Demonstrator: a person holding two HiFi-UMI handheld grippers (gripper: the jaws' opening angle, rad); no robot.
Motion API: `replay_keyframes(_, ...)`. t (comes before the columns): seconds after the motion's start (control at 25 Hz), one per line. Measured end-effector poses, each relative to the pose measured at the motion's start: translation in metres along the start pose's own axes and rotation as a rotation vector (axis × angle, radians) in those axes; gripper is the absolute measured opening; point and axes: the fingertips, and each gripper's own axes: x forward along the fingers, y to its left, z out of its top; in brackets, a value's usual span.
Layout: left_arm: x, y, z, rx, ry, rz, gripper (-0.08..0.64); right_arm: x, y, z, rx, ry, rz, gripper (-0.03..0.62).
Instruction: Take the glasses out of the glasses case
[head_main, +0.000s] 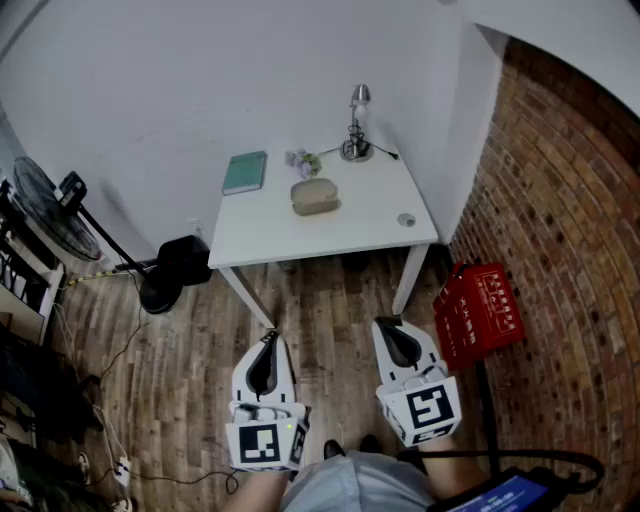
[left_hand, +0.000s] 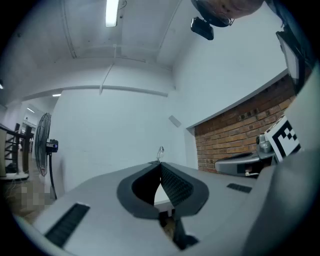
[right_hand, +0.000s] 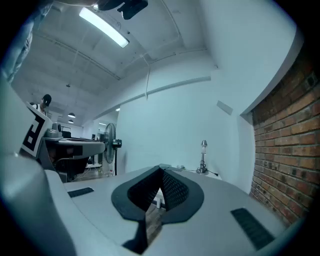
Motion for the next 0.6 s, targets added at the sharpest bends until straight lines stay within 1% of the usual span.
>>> replay_keyframes(0.24,-0.001,0.0,-0.0011,-0.003,0.0,-0.003,0.006,-0.0006,0.0006,-0.0007,0.002,0.006,-0.006,0.015)
replay_keyframes(0.36,-0.0017,0.0007,-0.0014,-0.004,0.0,-0.004,0.006,-0.0016,-0.0001,0.0021,0.003,-0.014,-0.016,0.017)
replay_keyframes(0.4,-0.002,0.0012,-0.0015,-0.004,-0.001,-0.003,0.006,-0.0014,0.0006,0.0036,0.006,-0.021,-0.012,0.044)
replay_keyframes(0.44,-0.0024,0.0021,-0.0013,-0.004,-0.002,-0.003,0.006,-0.0006,0.0019,0.005,0.008,-0.026,-0.005,0.185)
replay_keyframes(0.48,-0.003,0.0029,-0.001,-0.004,-0.003,-0.002,0.006,0.0001,0.0033,0.0065,0.007,-0.03,0.0,0.251)
replay_keyframes(0.6,-0.0054,0.0048,0.0002,-0.003,-0.006,-0.005,0.006,0.0001,0.0061,0.0082,-0.002,-0.034,-0.007,0.25)
